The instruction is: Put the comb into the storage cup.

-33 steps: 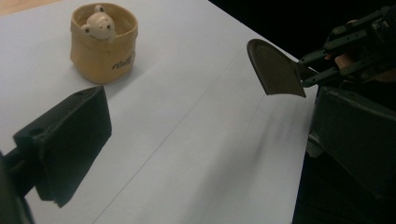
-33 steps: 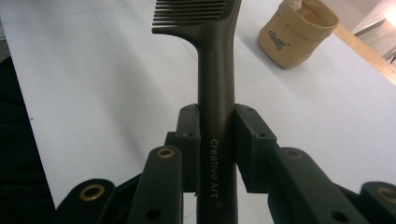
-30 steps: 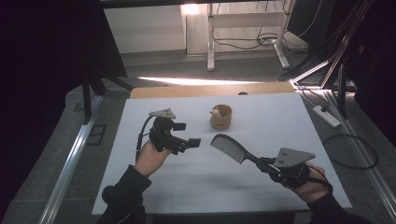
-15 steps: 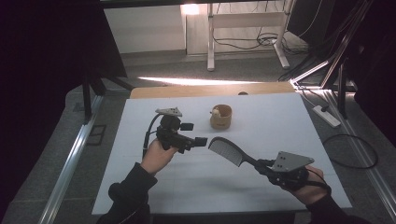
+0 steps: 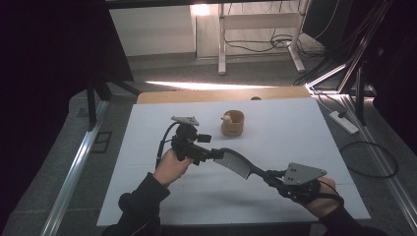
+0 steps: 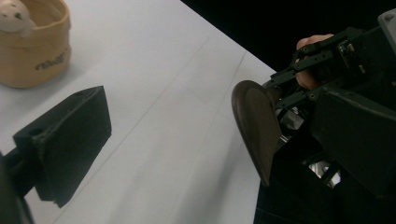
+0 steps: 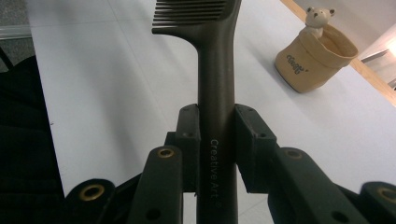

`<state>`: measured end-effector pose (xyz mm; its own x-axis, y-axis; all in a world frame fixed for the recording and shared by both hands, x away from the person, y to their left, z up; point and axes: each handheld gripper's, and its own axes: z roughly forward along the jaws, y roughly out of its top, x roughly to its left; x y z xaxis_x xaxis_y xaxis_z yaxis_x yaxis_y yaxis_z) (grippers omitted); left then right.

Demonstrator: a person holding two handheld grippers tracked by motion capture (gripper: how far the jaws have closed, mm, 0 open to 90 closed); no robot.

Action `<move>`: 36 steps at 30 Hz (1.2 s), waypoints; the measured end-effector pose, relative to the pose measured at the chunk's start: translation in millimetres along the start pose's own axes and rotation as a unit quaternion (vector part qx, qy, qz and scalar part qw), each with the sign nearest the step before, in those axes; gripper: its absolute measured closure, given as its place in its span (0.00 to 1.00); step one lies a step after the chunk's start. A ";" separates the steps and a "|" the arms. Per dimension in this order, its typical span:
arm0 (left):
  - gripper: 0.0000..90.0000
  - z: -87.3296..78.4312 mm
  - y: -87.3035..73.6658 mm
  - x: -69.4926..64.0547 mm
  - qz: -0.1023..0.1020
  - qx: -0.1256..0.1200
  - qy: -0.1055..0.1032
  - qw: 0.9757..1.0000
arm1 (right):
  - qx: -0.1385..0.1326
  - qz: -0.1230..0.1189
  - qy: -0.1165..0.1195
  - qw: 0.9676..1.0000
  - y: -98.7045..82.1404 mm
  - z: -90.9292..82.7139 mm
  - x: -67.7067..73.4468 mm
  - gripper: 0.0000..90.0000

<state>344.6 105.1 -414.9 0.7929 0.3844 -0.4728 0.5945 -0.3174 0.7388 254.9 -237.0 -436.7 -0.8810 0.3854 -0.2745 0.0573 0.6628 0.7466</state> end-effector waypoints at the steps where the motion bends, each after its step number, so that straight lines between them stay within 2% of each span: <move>1: 0.00 1.0 0.1 -0.1 -0.001 0.002 -0.003 1.000 | -0.001 -0.001 0.000 1.000 0.3 0.3 0.3 0.81; 11: 0.00 11.8 0.3 2.0 -0.012 0.011 -0.034 0.999 | -0.009 -0.012 0.003 1.000 2.8 2.0 4.7 0.81; 15: 0.02 15.4 0.2 1.2 -0.017 0.019 -0.037 0.999 | -0.011 -0.017 0.004 1.000 3.4 2.8 5.9 0.81; 18: 0.13 15.1 -0.9 3.3 -0.032 0.018 -0.058 0.998 | -0.013 -0.018 0.004 1.000 3.5 2.6 6.3 0.81; 20: 0.25 14.5 -1.6 5.3 -0.038 0.021 -0.077 0.996 | -0.013 -0.019 0.003 1.000 3.3 2.7 6.4 0.81; 24: 0.44 14.7 -2.0 6.9 -0.053 0.029 -0.097 0.993 | -0.013 -0.021 0.003 1.000 3.2 3.0 6.4 0.81; 27: 0.56 14.9 -2.2 7.0 -0.059 0.032 -0.103 0.992 | -0.013 -0.022 0.003 1.000 3.2 3.2 6.5 0.81; 32: 0.69 12.5 -3.2 10.2 -0.073 0.024 -0.120 0.990 | -0.012 -0.026 0.003 1.000 3.1 4.0 7.1 0.81; 36: 0.78 13.1 -4.3 11.6 -0.084 0.029 -0.130 0.988 | -0.013 -0.030 0.003 0.999 3.5 4.5 7.9 0.81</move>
<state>353.0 99.5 -429.9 0.6848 0.2034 -0.6997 0.7220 -0.3196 0.6137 250.2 -228.8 -439.0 -0.8851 0.3417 -0.3159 -0.0075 0.6682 0.7440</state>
